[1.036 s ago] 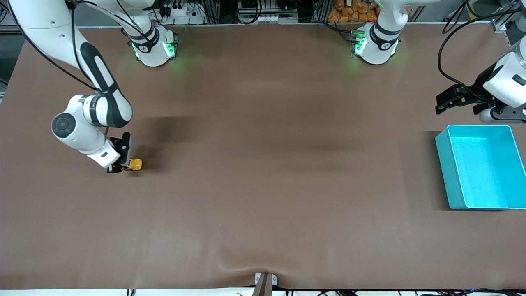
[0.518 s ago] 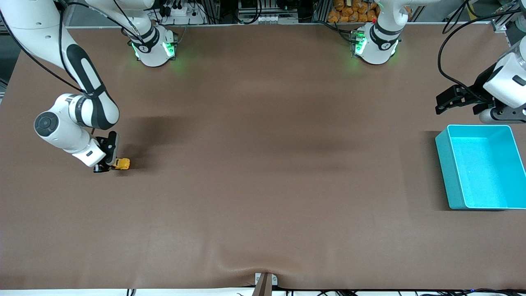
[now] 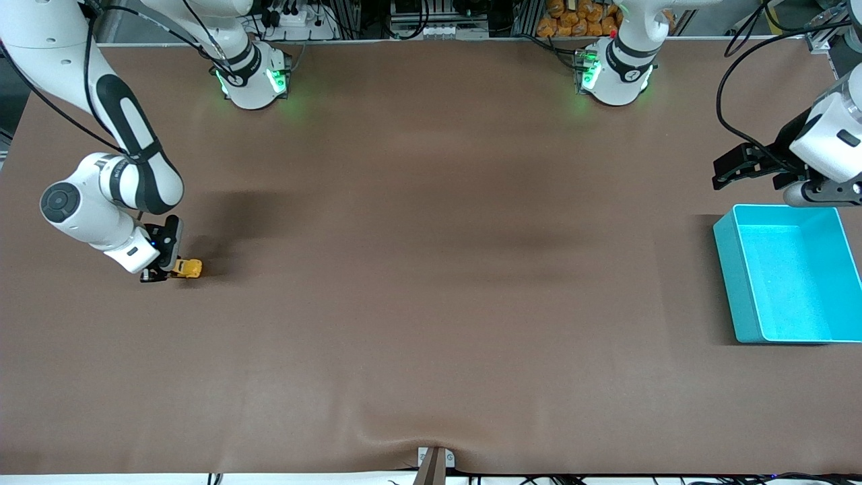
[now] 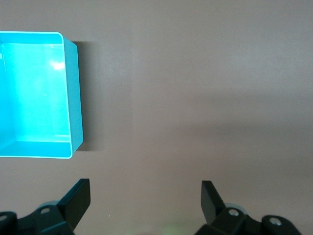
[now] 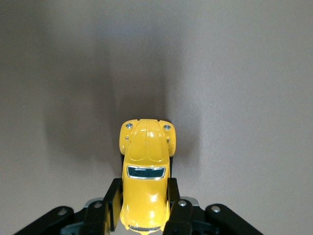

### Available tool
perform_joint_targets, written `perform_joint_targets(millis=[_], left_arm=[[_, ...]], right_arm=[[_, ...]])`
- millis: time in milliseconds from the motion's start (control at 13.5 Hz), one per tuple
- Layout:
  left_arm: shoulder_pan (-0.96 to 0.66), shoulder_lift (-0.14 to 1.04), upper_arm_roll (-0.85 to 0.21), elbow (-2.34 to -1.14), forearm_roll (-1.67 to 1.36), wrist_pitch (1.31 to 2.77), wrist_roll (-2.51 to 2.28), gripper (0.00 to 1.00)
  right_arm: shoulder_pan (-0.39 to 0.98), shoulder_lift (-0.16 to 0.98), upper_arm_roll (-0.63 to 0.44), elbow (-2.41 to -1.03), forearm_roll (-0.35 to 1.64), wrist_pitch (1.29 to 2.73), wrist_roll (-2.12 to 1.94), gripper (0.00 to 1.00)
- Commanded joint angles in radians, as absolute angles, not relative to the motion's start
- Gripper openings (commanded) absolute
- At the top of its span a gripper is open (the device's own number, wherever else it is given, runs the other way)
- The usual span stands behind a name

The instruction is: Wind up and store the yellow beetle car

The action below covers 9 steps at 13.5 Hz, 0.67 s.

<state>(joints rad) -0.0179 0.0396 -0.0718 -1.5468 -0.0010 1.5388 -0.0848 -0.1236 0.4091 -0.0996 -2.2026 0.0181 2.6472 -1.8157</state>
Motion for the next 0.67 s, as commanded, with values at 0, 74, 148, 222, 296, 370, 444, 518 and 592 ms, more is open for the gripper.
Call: perform_joint_targets(millis=[0,74,148,222,296,370,444,518,592], left_arm=[[-0.014,0.043,-0.074,-1.539,0.0,1.537,-0.1,1.0],[-0.012,0.043,-0.072,-1.539,0.0,1.537,-0.103,1.0],[-0.012,0.044,-0.072,-1.539,0.0,1.537,-0.113,1.0],[-0.012,0.043,-0.072,-1.54,0.0,1.537,-0.133,1.0],[-0.012,0.043,-0.072,-1.54,0.0,1.537,-0.156,1.0],[-0.012,0.043,-0.072,-1.542,0.0,1.537,-0.179,1.0],[-0.012,0.043,-0.072,-1.543,0.0,1.537,-0.195,1.0],[-0.012,0.043,-0.072,-1.543,0.0,1.537,-0.204,1.0],[-0.012,0.043,-0.072,-1.543,0.0,1.537,-0.204,1.0]], right_arm=[[-0.169,0.486,-0.089,-2.186,0.026,2.66,-1.841,0.39],[-0.173,0.489,-0.089,-2.184,0.026,2.66,-1.842,0.39],[-0.176,0.494,-0.089,-2.18,0.026,2.658,-1.841,0.39],[-0.186,0.495,-0.089,-2.178,0.026,2.658,-1.842,0.39],[-0.189,0.497,-0.089,-2.174,0.026,2.657,-1.842,0.41],[-0.187,0.497,-0.089,-2.168,0.026,2.652,-1.841,0.58],[-0.187,0.497,-0.089,-2.148,0.026,2.642,-1.839,0.94],[-0.187,0.492,-0.089,-2.114,0.028,2.605,-1.839,1.0],[-0.187,0.485,-0.089,-2.059,0.028,2.518,-1.841,1.0]])
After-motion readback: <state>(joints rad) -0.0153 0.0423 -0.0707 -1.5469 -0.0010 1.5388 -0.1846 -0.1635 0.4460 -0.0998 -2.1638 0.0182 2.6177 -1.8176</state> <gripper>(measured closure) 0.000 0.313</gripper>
